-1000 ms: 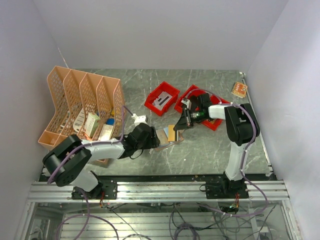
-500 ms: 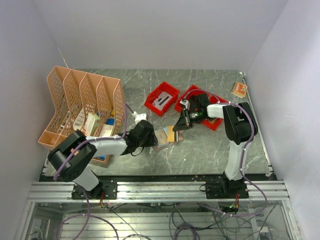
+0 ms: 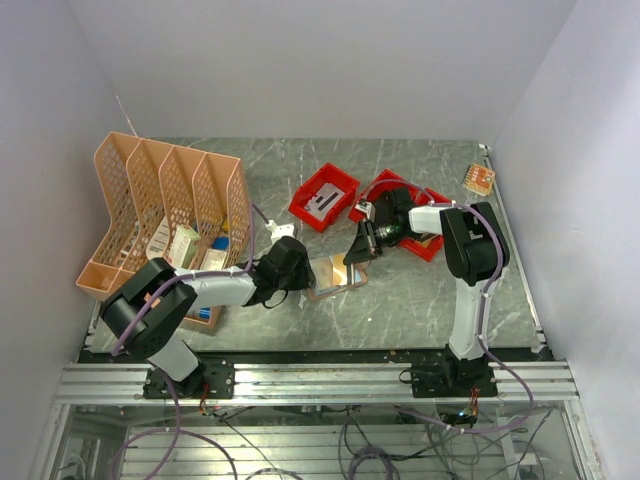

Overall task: Put the credit cards into the card holder
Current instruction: Insert the credit card into the card holder.

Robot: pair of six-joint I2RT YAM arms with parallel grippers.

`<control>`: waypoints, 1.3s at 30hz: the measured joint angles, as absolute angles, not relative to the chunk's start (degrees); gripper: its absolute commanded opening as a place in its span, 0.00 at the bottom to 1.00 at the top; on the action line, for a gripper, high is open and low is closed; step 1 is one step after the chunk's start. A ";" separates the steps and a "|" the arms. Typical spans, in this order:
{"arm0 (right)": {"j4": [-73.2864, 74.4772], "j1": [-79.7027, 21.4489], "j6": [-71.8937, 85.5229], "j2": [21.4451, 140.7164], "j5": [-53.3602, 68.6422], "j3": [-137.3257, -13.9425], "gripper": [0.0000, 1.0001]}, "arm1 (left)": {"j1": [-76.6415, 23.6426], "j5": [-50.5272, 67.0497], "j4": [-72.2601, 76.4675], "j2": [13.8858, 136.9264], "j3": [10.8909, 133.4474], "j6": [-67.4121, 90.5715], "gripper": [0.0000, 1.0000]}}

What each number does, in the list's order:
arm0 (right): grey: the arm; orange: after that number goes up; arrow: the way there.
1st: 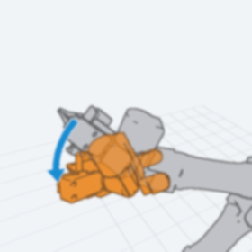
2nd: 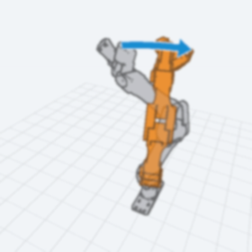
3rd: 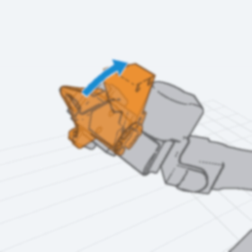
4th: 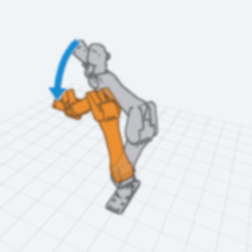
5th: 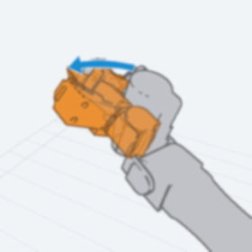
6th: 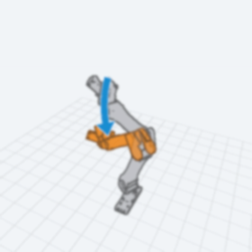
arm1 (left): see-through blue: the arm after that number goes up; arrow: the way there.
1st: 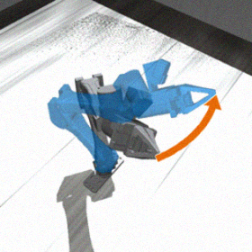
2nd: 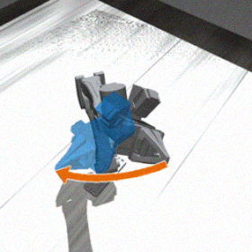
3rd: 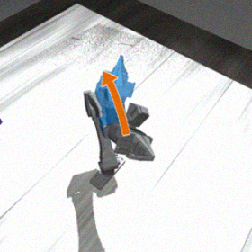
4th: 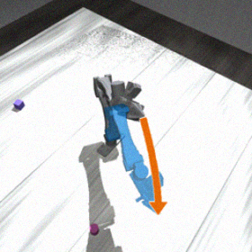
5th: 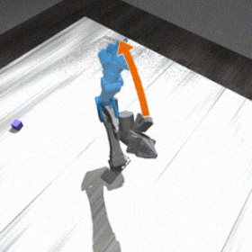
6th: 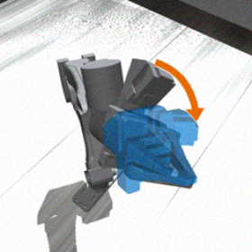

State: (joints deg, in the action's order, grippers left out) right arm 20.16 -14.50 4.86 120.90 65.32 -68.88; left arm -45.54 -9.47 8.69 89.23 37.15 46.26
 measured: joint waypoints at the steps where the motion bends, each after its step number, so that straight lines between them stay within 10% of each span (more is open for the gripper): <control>1: 20.45 -14.59 4.73 120.90 65.19 -68.88 0.00 | -45.52 -9.41 8.69 89.23 37.15 46.24 0.49; 39: 32.67 -18.02 4.60 123.31 56.82 -76.97 0.00 | -45.19 -7.38 8.93 89.71 37.85 42.22 0.50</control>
State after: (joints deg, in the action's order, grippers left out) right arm 32.67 -18.02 4.60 123.31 56.82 -76.97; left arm -45.19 -7.38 8.93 89.71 37.85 42.22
